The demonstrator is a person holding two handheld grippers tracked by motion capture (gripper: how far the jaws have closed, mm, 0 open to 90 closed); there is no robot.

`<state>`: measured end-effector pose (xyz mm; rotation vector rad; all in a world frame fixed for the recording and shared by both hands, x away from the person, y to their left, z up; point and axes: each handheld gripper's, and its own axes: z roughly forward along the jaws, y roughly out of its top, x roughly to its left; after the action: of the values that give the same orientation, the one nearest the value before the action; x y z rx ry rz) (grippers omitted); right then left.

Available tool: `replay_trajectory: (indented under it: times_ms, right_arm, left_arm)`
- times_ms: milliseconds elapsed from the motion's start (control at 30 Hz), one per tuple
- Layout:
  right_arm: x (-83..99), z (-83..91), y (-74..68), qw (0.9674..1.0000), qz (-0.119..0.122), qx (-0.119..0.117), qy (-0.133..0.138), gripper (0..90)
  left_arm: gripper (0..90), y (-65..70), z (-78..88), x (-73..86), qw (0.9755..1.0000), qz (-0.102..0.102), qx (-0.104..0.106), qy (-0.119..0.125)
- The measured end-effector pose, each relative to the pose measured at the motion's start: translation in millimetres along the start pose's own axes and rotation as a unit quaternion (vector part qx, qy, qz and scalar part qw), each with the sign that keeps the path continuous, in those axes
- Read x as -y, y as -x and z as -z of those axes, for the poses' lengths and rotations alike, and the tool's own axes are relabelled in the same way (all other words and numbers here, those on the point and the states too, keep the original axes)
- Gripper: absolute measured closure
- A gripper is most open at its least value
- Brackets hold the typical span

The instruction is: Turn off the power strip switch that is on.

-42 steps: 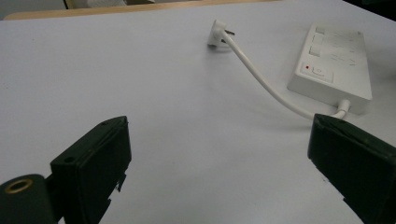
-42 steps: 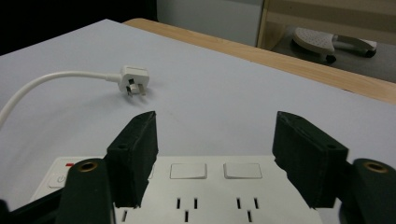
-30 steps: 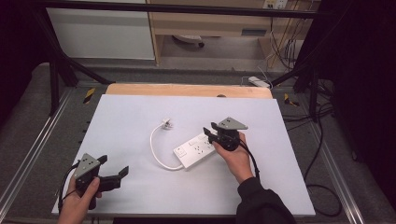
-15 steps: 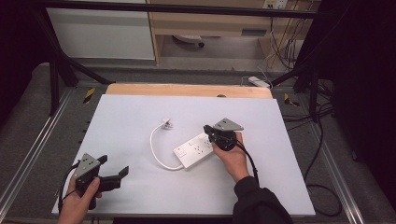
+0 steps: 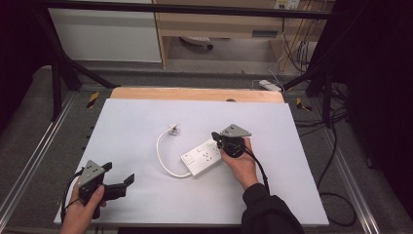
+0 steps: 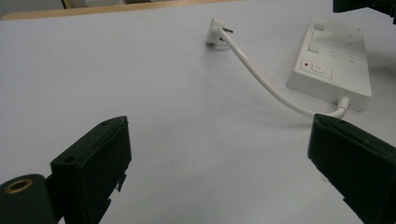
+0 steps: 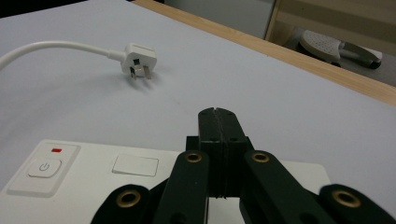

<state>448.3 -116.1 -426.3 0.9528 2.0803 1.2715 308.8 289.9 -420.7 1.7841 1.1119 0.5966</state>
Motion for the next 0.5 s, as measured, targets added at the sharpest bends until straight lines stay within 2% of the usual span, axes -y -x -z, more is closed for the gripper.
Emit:
replay_trajectory:
  times_ms: [500]
  right_arm:
    - [5.9, -8.0, 2.5, 0.9998, -0.010, 0.008, -0.017, 90.0]
  left_arm:
    - [6.1, 1.5, -0.8, 0.1, 1.0000, -0.004, 0.003, -0.003]
